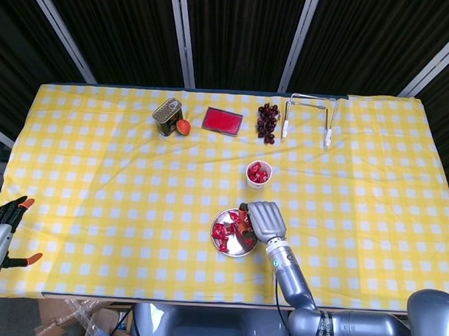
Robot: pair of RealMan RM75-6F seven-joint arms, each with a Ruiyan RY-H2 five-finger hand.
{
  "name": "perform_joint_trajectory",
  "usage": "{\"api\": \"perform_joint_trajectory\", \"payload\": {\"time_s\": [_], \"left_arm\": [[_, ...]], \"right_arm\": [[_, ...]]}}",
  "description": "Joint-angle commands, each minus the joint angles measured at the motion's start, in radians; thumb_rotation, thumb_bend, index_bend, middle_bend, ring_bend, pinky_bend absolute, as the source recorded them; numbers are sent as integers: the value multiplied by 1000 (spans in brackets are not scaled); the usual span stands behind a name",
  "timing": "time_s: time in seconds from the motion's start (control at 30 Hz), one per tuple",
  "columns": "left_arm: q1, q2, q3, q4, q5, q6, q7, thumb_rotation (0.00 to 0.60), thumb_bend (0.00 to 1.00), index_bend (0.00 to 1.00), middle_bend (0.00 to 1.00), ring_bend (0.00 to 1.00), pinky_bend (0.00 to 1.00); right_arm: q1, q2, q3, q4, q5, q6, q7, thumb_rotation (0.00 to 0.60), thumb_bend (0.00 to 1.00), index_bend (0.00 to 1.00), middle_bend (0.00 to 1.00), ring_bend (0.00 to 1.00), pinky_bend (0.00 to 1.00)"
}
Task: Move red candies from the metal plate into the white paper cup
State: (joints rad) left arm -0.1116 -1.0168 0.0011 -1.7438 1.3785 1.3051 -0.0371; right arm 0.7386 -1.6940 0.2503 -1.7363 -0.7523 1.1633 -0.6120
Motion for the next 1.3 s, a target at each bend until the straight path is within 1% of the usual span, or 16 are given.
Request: {"api": "perform_joint_trajectory", "payload": {"time_s": [0.03,0.13,0.17,0.23,0.37,0.7,0.97,1.1,1.3], "left_arm": [[-1,1,-1,-2,-3,-2,-1,600,27,0,0,0,0],[-1,1,-2,-3,-6,-4,0,600,27,0,0,0,0],[-2,1,-1,-3,-7,-6,0,600,27,0,0,0,0],[-2,1,-2,-4,-8,-7,2,600,27,0,0,0,0],[-3,1,-2,-5,-11,-8,4,600,27,0,0,0,0],[-3,1,-2,-9,-16,-11,6,600,27,0,0,0,0],[-9,5,-4,-15,-34,-28,14,600,27,0,0,0,0],[-9,7,-4,-19,-36,-29,15,600,28,0,0,0,0],[-8,8,-2,-18,-33,-28,13,600,28,0,0,0,0]], "right_arm": [[16,19,30,-8,12,2,-8,600,564,655,838,858,983],[30,34,58,-4,21,3,-11,600,563,655,838,858,983],[40,43,79,12,29,3,-12,600,564,655,838,858,983],[55,50,101,39,49,-8,-11,600,564,655,838,858,983],[78,48,122,105,77,-28,-6,600,565,655,838,858,983],[120,19,148,278,101,-75,33,600,565,656,838,858,983],[143,2,155,382,103,-112,67,600,565,655,838,858,983],[146,-3,152,403,106,-121,73,600,565,655,838,858,983],[145,-3,142,398,93,-114,80,600,564,653,838,858,983]]}}
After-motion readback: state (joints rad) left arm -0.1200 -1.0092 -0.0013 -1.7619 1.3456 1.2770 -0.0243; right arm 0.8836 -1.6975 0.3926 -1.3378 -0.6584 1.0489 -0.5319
